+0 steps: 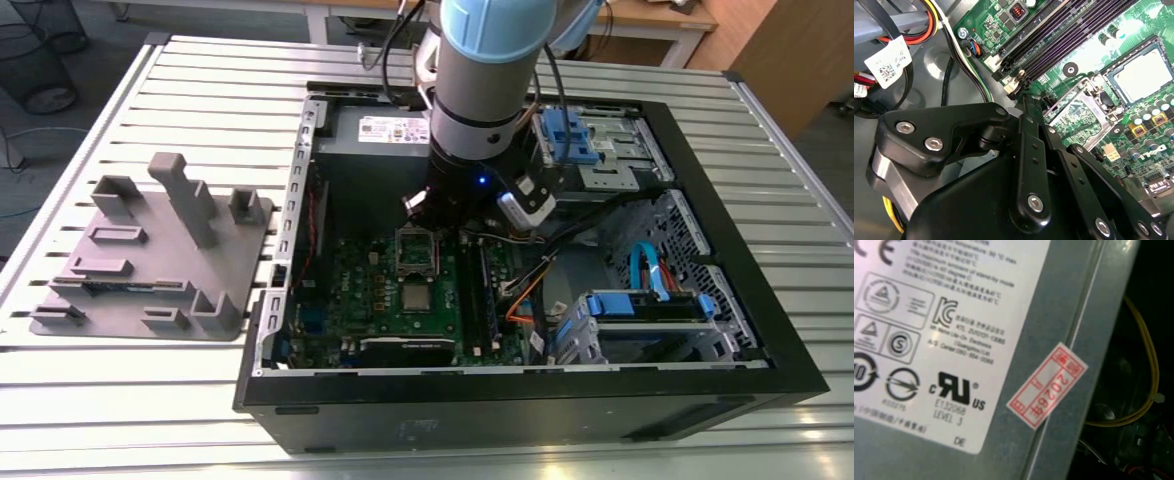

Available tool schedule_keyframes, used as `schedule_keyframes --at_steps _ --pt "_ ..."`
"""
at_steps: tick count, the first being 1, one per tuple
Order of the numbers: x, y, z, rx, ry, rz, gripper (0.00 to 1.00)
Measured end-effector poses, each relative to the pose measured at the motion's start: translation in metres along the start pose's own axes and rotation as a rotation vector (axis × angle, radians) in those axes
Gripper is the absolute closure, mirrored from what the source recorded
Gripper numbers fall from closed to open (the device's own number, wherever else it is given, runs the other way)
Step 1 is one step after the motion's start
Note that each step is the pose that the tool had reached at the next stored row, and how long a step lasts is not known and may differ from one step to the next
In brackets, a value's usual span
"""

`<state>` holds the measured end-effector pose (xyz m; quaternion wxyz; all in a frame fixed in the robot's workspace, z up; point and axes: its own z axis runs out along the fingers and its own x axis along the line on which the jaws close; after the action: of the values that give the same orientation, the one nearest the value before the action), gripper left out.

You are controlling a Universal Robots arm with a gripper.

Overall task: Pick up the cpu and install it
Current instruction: 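Close the cpu cover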

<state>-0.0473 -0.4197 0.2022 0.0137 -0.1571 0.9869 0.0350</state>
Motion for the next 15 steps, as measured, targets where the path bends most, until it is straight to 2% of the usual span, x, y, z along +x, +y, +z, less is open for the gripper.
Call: schedule_keyframes --at_steps 15 --pt "0.0001 -0.0007 -0.0058 -0.0004 0.0003 -0.007 0.89"
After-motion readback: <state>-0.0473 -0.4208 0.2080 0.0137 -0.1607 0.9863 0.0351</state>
